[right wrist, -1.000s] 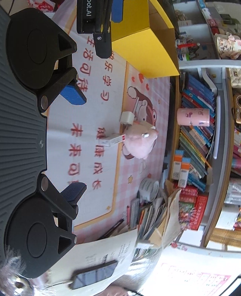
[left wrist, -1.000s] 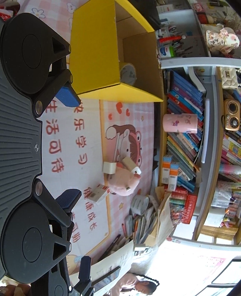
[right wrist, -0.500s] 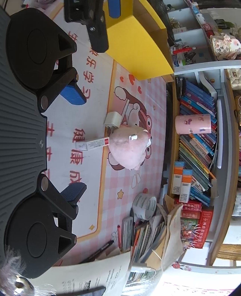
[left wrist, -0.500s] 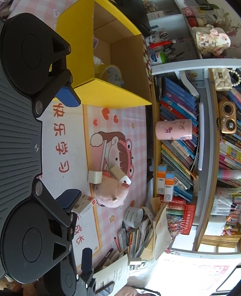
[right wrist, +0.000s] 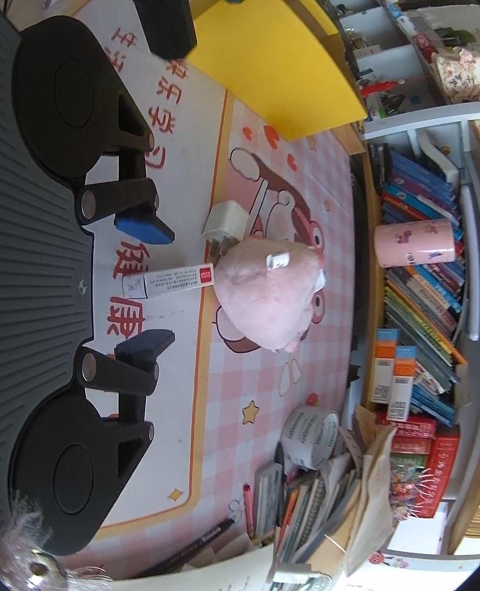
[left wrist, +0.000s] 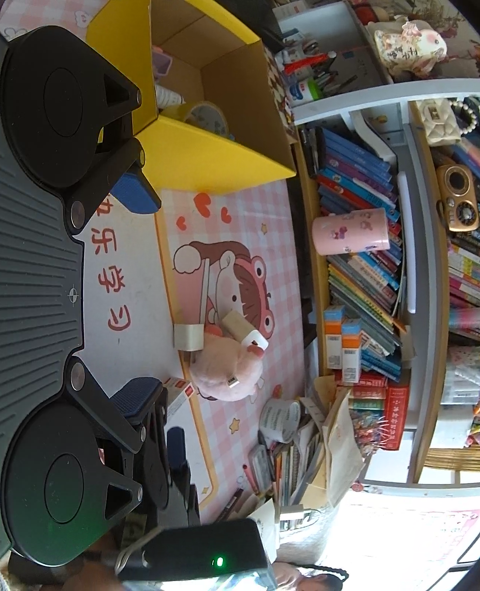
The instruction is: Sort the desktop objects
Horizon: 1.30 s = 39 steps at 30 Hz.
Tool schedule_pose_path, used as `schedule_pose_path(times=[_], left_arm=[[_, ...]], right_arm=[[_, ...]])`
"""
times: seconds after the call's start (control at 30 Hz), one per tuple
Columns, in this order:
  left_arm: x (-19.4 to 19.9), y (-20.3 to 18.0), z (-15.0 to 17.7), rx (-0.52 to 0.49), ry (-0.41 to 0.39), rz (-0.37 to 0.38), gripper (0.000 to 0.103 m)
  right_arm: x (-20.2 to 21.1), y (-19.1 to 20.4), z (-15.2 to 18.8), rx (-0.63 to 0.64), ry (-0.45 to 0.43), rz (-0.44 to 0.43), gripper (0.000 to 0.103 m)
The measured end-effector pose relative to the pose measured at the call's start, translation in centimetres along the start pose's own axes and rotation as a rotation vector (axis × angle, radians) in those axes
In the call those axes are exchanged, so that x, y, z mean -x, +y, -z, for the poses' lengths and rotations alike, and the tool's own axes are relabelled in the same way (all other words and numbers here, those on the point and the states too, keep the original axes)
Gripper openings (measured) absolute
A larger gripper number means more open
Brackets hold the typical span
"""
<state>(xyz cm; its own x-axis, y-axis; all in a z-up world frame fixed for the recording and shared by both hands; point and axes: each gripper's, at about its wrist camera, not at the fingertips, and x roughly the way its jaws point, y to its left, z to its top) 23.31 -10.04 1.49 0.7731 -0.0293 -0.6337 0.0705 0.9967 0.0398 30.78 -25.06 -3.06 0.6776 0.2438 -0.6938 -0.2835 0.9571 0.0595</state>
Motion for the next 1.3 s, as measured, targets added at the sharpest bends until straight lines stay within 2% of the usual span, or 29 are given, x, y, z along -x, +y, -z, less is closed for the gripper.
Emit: schedule_pose_path(times=[0.1, 0.17, 0.2, 0.23, 0.27, 0.3, 0.53, 0.8, 1.07, 1.23, 1.3], left_arm=[[-0.4, -0.3, -0.1, -0.001, 0.011, 0.007, 0.097], [-0.9, -0.4, -0.2, 0.006, 0.019, 0.016, 0.097], [-1.1, -0.4, -0.2, 0.009, 0.024, 0.022, 0.097], [-1.3, -0.5, -0.3, 0.013, 0.028, 0.028, 0.097], [-1.6, -0.6, -0.4, 0.015, 0.032, 0.035, 0.097], [-1.8, -0.7, -0.5, 0.016, 0.035, 0.041, 0.097], [-3.9, -1.3, -1.0, 0.036, 0.056, 0.07, 0.097], [-7.9, -1.9, -1.7, 0.051, 0.075, 0.086, 0.097], [-11.8, -2.1, -2.0, 0.061, 0.101, 0.066, 0.095], [-13.8, -2.1, -2.1, 0.07, 0.126, 0.069, 0.088], [-14.5, -2.1, -2.1, 0.073, 0.139, 0.067, 0.082]], right_arm=[[-1.0, -0.5, -0.1, -0.014, 0.013, -0.007, 0.04], [-1.6, -0.8, -0.2, -0.02, 0.028, -0.017, 0.033], [-1.8, -0.9, -0.2, -0.018, 0.035, -0.024, 0.032], [-1.8, -1.0, -0.2, -0.011, 0.03, -0.03, 0.026], [-1.8, -1.0, -0.2, -0.003, 0.031, -0.04, 0.014], [-1.8, -1.1, -0.3, 0.0, 0.031, -0.053, 0.013], [0.5, -3.4, -0.1, -0.052, -0.008, -0.023, 0.013], [4.4, -6.3, 1.1, -0.159, -0.025, 0.002, 0.013], [6.7, -6.5, 1.7, -0.113, -0.05, 0.016, 0.013], [6.9, -6.9, 2.0, -0.107, -0.043, 0.022, 0.013], [6.9, -7.1, 2.1, -0.107, -0.041, 0.026, 0.013]])
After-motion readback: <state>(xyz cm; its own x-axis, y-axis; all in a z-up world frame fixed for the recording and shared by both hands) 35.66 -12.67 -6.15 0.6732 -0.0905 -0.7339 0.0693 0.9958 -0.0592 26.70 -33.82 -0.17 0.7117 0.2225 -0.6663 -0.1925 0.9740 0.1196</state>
